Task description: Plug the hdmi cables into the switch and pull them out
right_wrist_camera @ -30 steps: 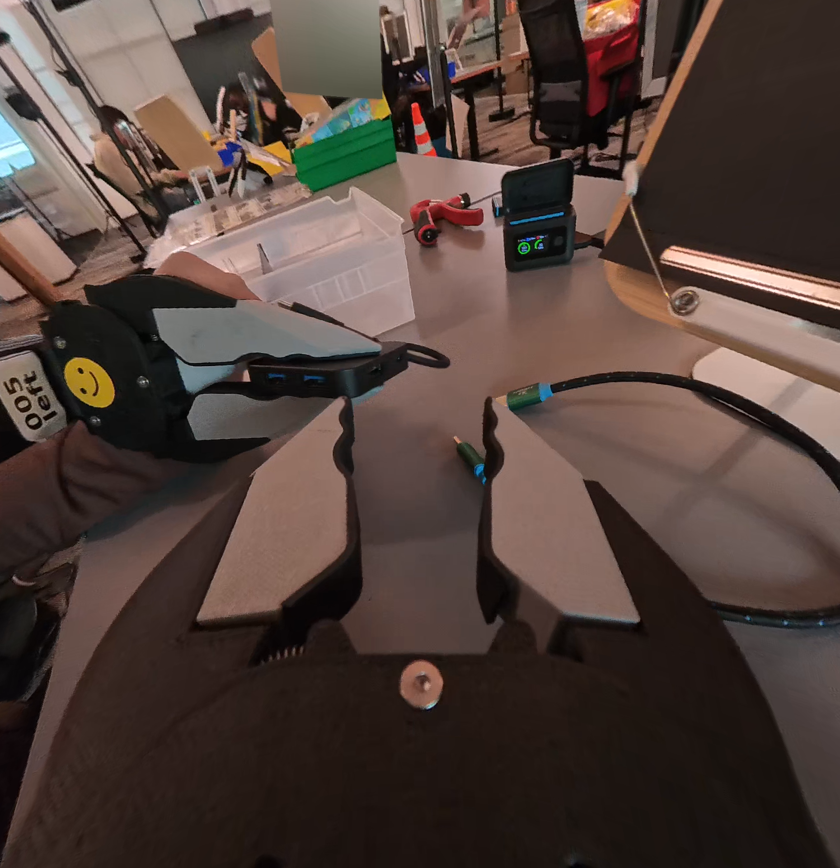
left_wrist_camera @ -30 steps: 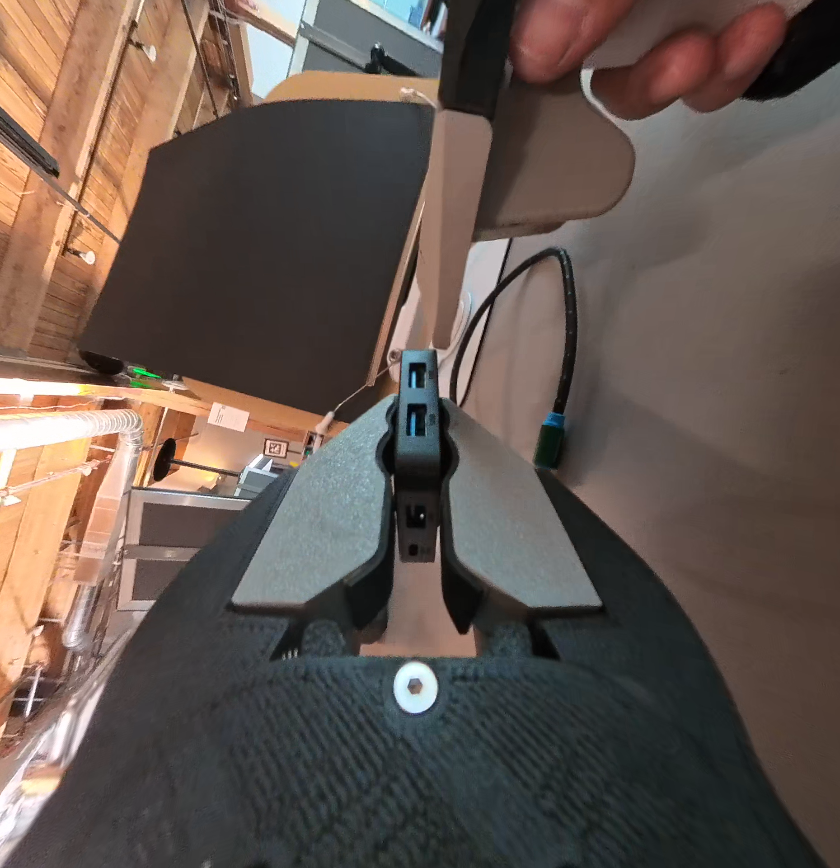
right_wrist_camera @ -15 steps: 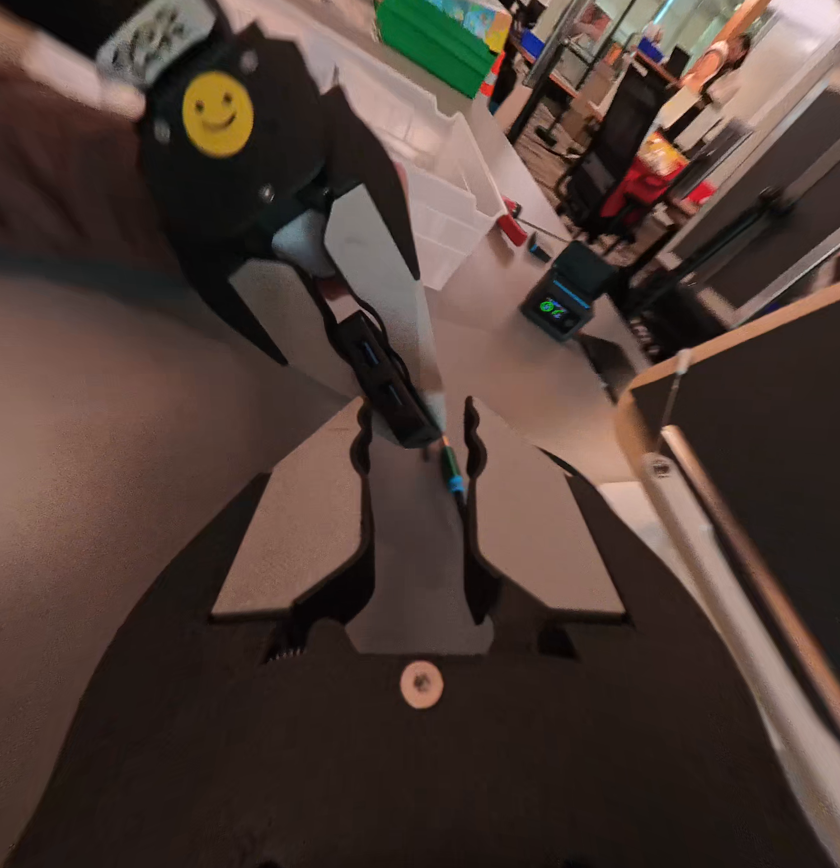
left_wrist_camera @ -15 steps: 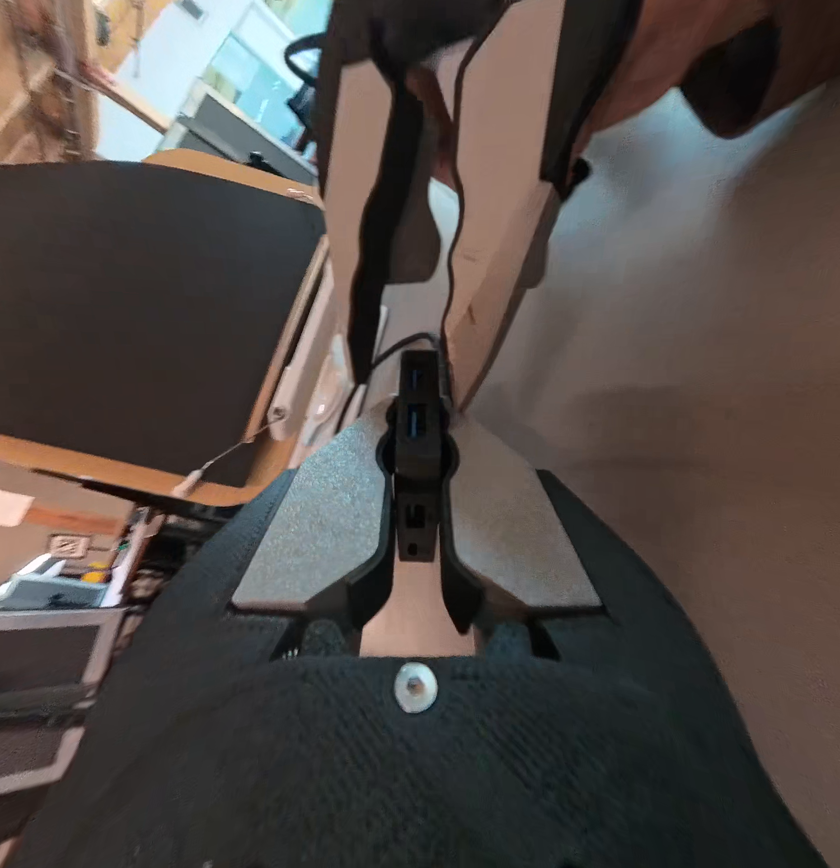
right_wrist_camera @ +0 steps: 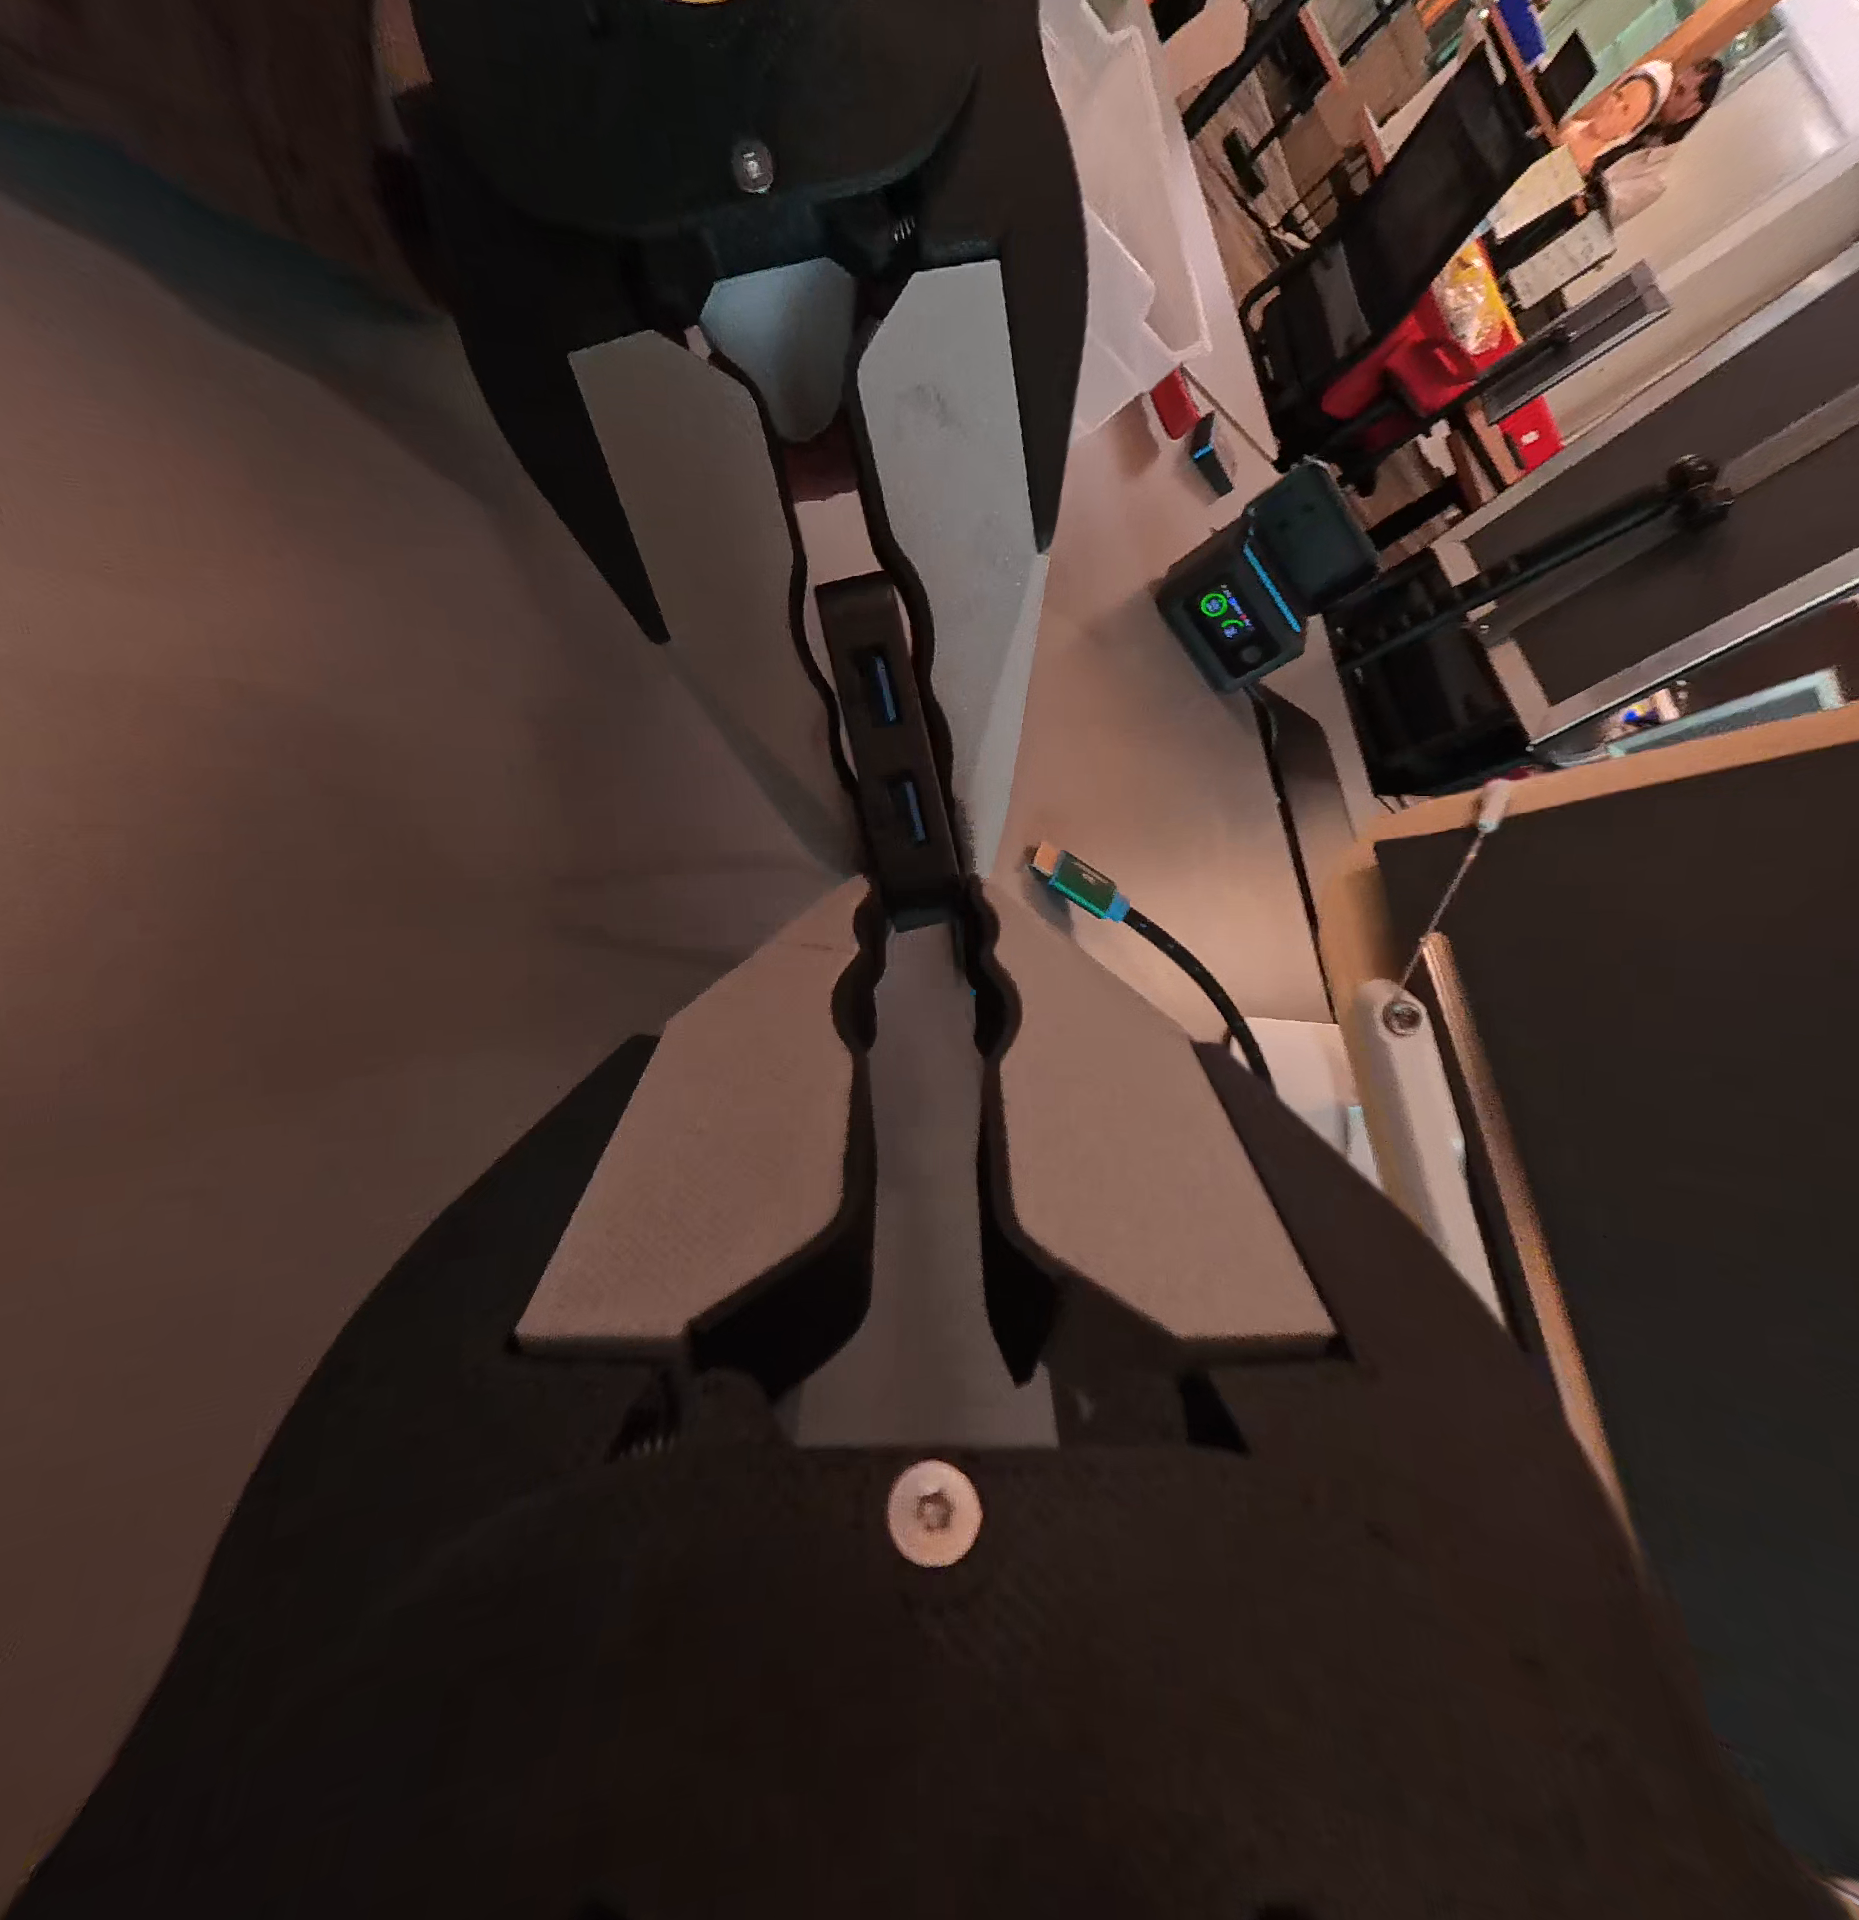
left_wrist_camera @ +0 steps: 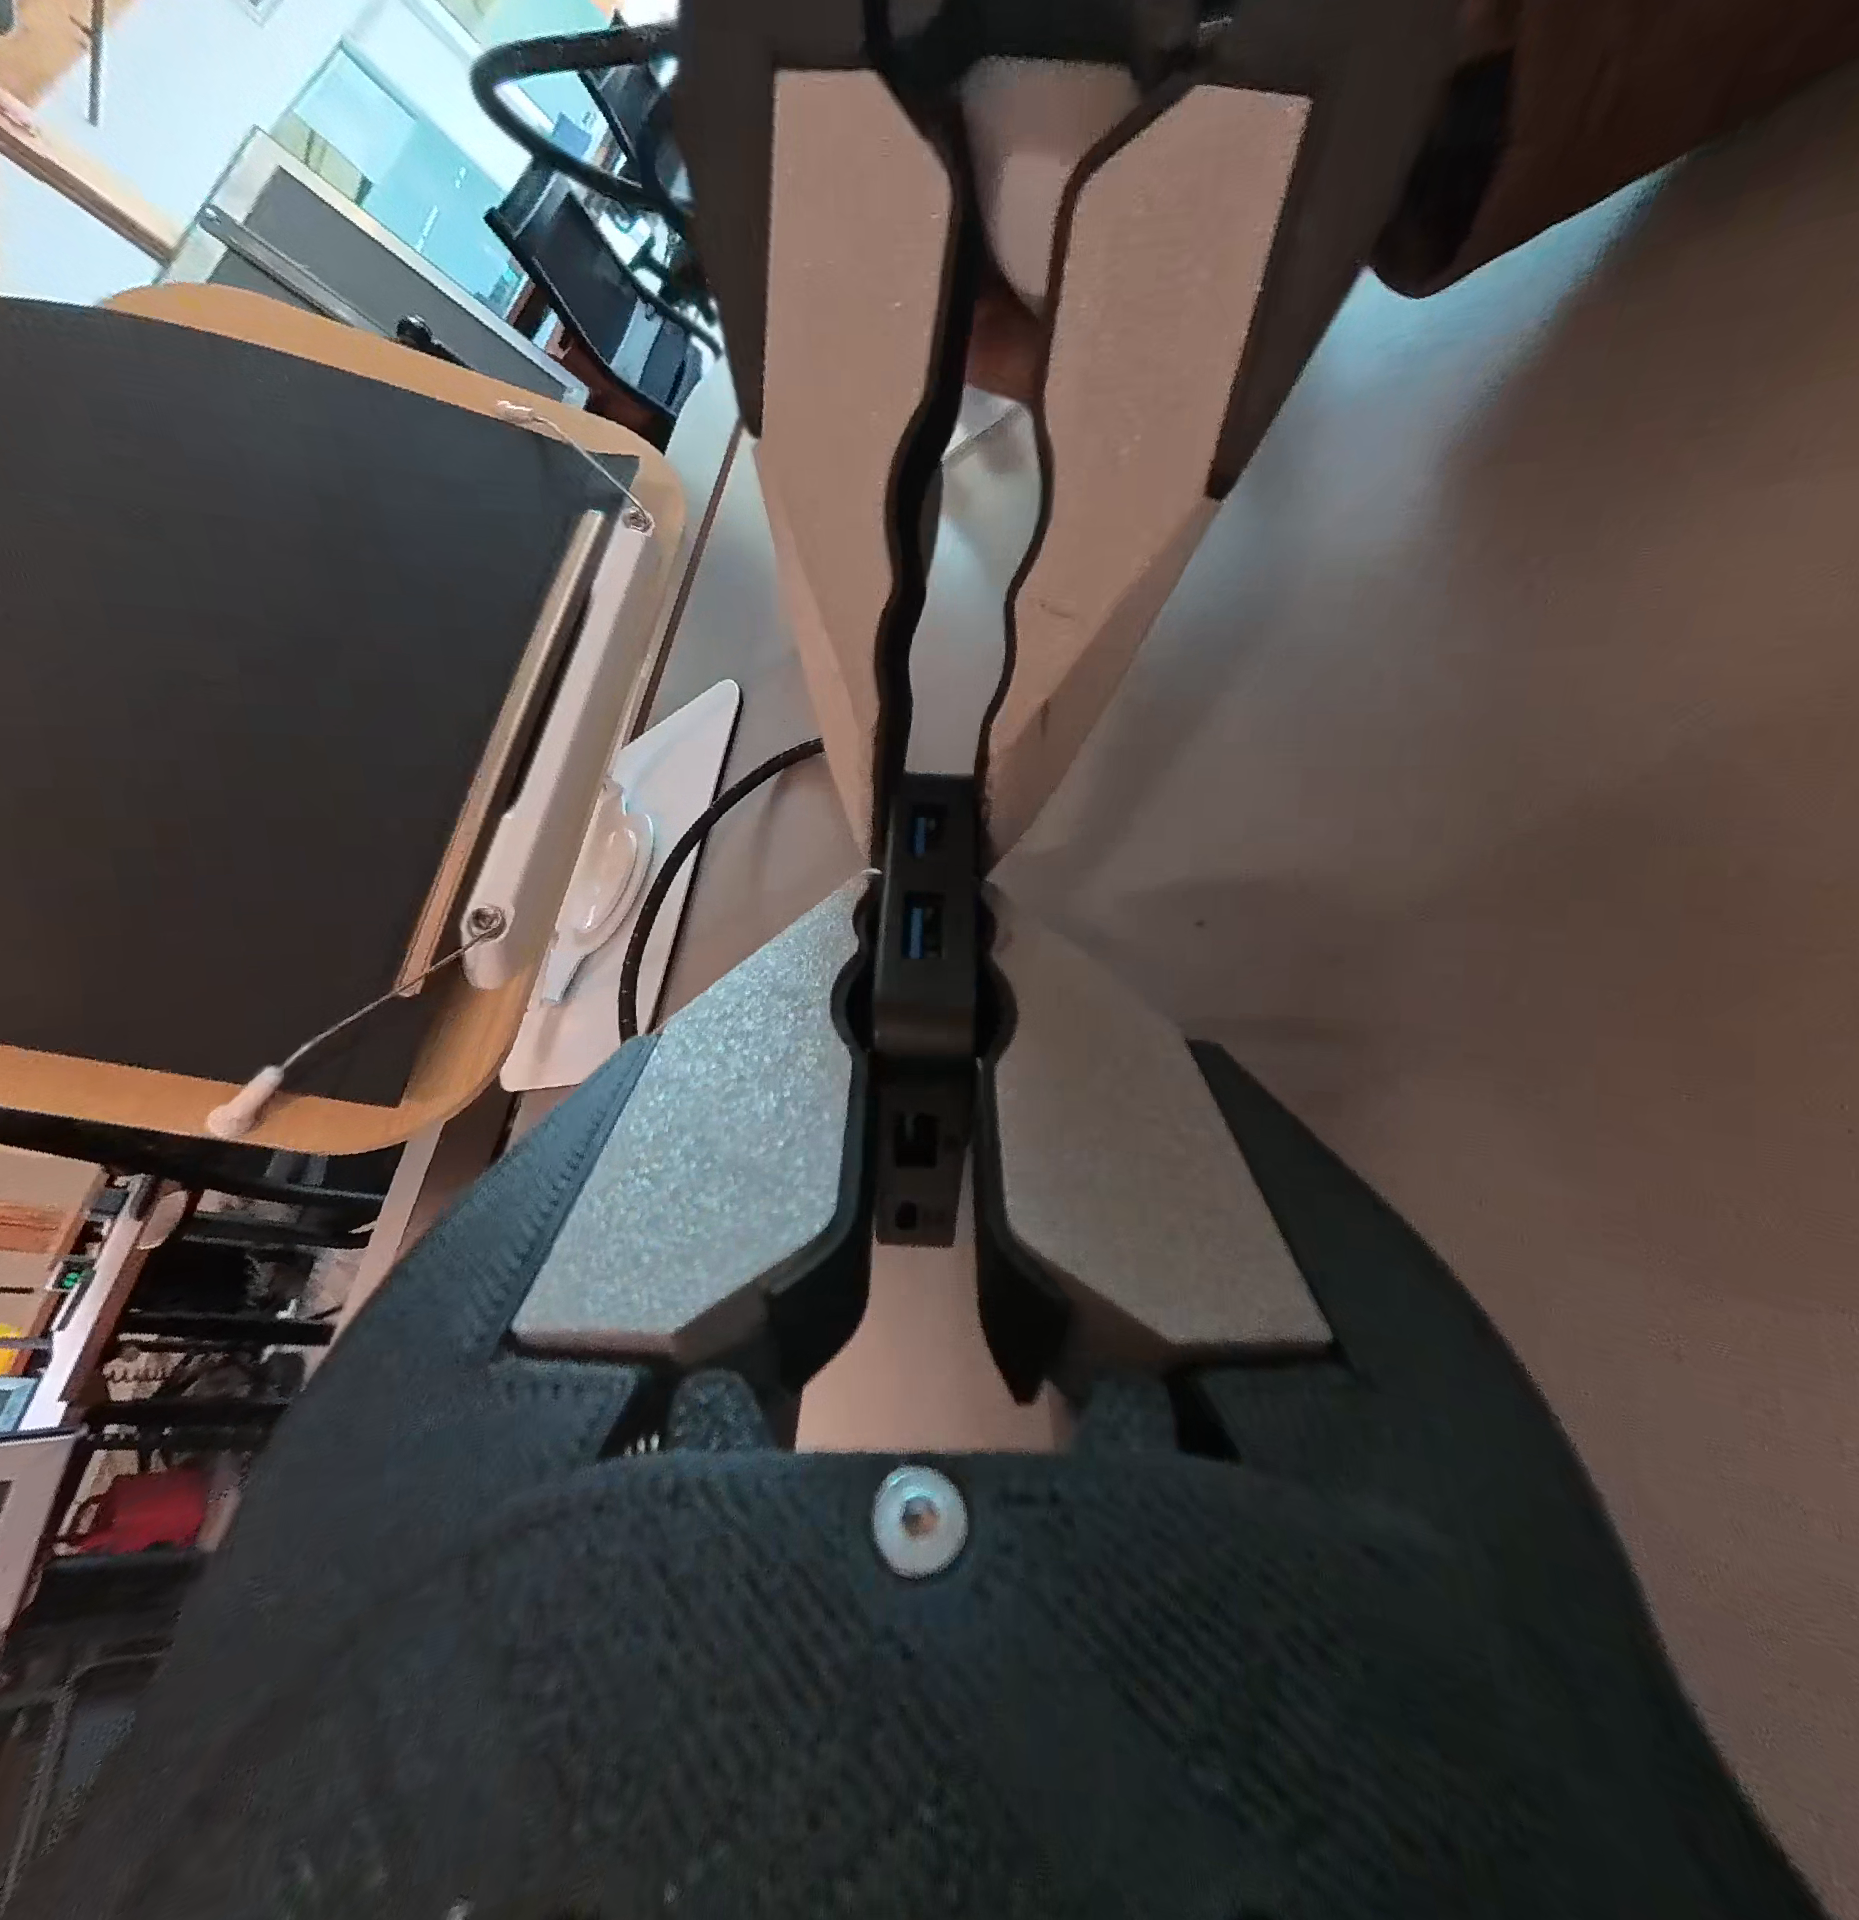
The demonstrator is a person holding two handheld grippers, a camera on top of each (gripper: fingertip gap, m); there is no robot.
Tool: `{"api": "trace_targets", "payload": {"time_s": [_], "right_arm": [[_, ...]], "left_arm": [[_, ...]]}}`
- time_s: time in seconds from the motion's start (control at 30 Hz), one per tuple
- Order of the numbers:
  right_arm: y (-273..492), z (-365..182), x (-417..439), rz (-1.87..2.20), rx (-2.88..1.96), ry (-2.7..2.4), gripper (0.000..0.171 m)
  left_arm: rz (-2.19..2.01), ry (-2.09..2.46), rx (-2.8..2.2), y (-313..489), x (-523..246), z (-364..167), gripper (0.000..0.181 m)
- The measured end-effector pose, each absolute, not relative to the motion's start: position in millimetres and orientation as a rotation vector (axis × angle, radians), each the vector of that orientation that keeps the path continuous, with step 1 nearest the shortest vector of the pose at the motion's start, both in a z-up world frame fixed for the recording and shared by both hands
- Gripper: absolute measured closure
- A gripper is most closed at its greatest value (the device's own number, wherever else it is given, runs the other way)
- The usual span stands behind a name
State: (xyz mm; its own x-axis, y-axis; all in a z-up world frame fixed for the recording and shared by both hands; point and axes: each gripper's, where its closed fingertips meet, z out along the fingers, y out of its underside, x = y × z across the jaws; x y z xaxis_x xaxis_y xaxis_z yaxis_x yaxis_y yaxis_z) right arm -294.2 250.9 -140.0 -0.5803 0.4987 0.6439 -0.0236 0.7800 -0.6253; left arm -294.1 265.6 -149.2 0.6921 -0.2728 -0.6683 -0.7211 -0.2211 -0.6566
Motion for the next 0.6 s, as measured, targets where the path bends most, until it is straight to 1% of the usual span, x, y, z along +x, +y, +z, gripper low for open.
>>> {"api": "trace_targets", "payload": {"time_s": [0.13,0.6], "right_arm": [[257.2,-141.8,-299.5,0.661,-0.360,-2.063,0.160],[260.9,-143.9,-304.5,0.616,-0.365,-2.027,0.159]], "left_arm": [[0.585,0.767,-1.814,268.3,-303.4,-151.7,0.169],[0.699,0.779,-1.859,265.9,-315.1,-156.8,0.170]]}}
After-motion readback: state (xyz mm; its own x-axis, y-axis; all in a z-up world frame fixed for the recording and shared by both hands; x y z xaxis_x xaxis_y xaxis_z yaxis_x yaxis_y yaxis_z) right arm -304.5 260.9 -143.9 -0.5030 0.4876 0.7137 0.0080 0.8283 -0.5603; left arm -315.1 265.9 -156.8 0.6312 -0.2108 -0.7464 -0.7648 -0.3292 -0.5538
